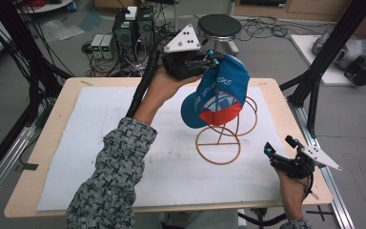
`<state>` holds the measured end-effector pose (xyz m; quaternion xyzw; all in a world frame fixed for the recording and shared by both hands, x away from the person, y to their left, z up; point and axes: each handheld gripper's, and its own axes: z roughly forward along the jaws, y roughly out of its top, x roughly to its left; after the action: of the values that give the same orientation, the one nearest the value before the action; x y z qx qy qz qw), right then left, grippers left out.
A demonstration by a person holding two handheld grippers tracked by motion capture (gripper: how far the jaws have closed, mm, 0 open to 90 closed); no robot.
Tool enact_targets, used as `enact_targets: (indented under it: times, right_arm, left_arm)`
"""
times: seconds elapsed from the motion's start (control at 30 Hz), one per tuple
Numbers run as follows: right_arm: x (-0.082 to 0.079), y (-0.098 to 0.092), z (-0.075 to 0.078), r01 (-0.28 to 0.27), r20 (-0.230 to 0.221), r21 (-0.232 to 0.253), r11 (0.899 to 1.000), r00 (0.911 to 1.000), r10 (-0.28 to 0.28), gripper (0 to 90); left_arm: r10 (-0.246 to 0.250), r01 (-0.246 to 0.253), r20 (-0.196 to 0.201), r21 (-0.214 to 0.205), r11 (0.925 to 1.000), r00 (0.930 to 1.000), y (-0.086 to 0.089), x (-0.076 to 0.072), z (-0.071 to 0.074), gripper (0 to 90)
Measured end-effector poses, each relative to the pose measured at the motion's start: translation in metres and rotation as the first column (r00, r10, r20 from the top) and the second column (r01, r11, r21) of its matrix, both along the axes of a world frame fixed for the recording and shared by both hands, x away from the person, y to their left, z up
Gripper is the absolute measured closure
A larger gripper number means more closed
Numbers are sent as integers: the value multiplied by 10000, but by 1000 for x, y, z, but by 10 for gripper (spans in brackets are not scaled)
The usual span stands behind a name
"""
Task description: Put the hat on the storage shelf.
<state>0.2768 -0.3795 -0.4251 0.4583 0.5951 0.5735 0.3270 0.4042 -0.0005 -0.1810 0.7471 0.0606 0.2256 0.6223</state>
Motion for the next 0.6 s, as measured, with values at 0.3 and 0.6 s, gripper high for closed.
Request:
enact_targets:
  times: [0.3, 0.6]
  right_arm:
    - [0, 0, 0, -18, 5, -15, 10000, 10000, 18, 67]
    - [-1, -3, 0, 47, -29, 34, 10000, 10000, -47, 67]
  left_arm:
    - [-386, 390, -95, 458, 9982, 9992, -31, 0, -6, 885]
    - [-773, 787, -182, 928, 9926, 9968, -59, -4, -13, 885]
